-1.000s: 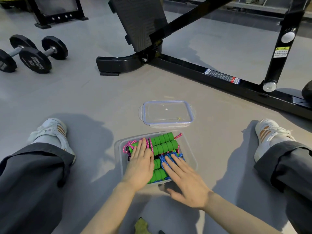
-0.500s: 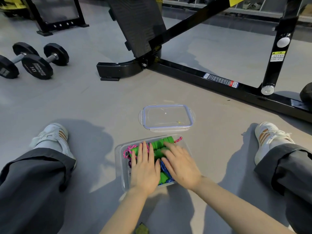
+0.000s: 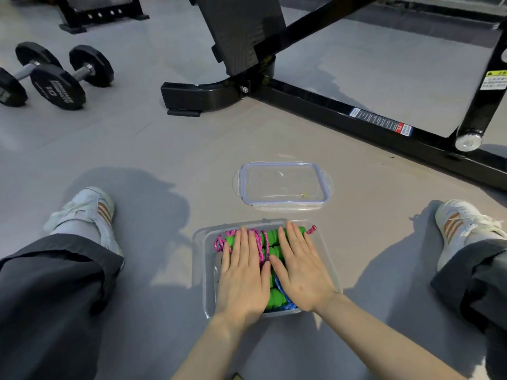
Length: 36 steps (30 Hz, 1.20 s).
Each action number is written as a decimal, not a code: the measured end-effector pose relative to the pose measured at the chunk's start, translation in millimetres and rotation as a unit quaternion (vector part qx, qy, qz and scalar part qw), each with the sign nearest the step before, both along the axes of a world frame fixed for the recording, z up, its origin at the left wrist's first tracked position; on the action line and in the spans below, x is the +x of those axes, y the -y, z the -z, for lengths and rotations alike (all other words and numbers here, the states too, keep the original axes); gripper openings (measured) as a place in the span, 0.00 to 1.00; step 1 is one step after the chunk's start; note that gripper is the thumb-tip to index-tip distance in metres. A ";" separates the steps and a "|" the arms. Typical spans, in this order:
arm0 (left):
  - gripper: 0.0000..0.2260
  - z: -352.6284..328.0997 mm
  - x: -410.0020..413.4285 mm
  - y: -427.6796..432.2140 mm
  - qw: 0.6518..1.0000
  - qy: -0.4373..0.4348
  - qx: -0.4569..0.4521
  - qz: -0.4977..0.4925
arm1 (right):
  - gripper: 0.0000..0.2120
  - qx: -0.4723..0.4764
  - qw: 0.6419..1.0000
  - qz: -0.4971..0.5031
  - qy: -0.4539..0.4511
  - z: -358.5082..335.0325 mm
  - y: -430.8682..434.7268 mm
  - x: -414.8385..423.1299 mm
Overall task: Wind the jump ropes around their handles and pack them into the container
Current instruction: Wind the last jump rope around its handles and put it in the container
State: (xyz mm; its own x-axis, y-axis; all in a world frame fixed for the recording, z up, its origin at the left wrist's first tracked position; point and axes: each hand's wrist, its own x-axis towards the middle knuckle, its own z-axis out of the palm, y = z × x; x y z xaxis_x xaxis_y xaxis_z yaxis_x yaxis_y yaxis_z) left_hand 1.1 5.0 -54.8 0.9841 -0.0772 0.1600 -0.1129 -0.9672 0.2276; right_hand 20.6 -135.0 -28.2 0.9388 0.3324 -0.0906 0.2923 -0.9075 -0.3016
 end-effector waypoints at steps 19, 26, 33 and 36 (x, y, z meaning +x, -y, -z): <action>0.26 -2.9 4.8 2.7 0.995 0.034 0.083 0.047 | 0.41 -0.012 0.998 0.055 -0.016 -2.7 7.1 -11.1; 0.27 0.0 0.1 9.6 0.996 0.046 0.065 0.040 | 0.46 -0.022 0.999 0.027 0.001 -0.9 16.3 -12.7; 0.27 -4.9 1.0 9.5 0.997 -0.013 0.061 0.047 | 0.46 -0.074 0.996 0.036 0.014 5.2 11.7 -10.2; 0.26 -17.7 -5.5 9.4 0.996 -0.056 0.057 0.049 | 0.48 -0.070 0.997 0.040 0.015 -2.0 12.1 -15.8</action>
